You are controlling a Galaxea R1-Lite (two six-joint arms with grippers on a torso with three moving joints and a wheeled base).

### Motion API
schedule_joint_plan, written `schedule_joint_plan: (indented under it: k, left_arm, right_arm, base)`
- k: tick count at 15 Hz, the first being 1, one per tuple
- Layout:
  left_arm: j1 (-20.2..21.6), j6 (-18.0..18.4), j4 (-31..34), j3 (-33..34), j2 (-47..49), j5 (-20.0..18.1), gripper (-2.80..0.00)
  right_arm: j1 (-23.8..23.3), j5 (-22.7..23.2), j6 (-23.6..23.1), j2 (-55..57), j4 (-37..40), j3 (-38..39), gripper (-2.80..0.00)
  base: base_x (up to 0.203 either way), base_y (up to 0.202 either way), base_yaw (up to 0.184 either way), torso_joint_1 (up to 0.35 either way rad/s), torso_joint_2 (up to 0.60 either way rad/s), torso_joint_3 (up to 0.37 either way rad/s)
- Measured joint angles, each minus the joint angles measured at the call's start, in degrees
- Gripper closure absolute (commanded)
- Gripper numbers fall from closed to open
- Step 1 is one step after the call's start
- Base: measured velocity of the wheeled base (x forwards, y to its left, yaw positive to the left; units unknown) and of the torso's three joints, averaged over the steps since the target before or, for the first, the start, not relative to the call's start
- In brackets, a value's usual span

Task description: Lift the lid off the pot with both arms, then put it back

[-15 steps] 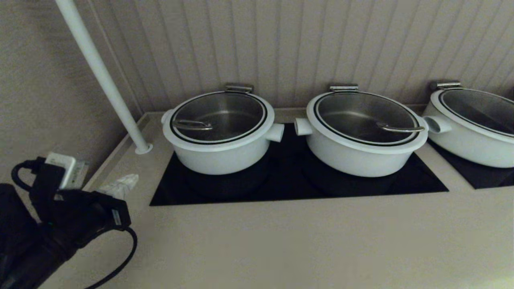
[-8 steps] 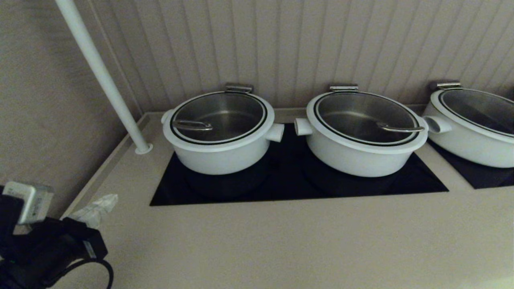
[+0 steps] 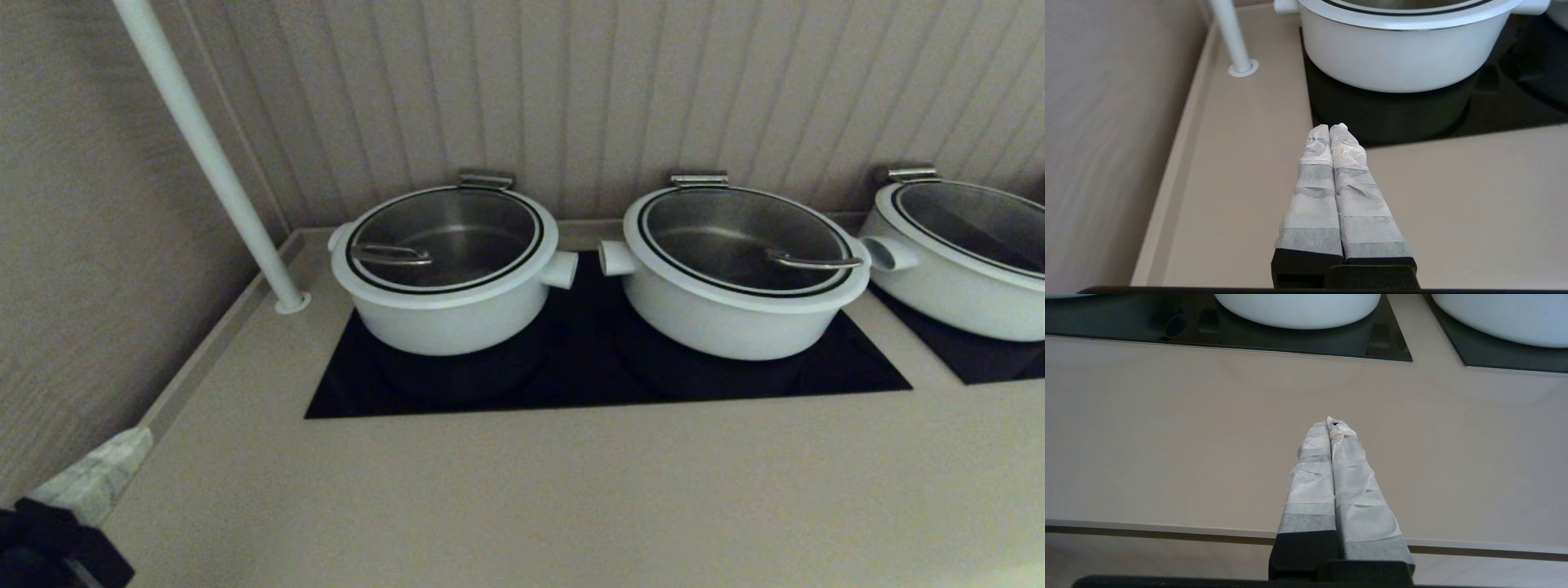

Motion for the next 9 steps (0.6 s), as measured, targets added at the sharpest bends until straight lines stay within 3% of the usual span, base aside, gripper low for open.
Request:
schedule_joint_plan:
  k: [3, 7, 9]
  left_arm:
    - [2.9, -1.2, 13.8, 0.0, -12.6, -0.8, 0.00]
    - [8.6, -1.7, 32.8, 0.0, -26.9, -7.6, 0.00]
    - [9.5, -1.6, 39.8, 0.0, -32.5, -9.2, 0.00]
  right_arm:
    - [0.0, 0.0, 0.0, 0.0, 0.0, 0.0, 0.00]
    - [0.0, 0.0, 0.0, 0.0, 0.0, 0.0, 0.00]
    - [0.0, 0.0, 0.0, 0.0, 0.0, 0.0, 0.00]
  base:
    - [0.000, 0.000, 0.000, 0.000, 0.00, 0.000]
    - [0.000, 0.000, 0.000, 0.000, 0.00, 0.000]
    - [0.000, 0.000, 0.000, 0.000, 0.00, 0.000]
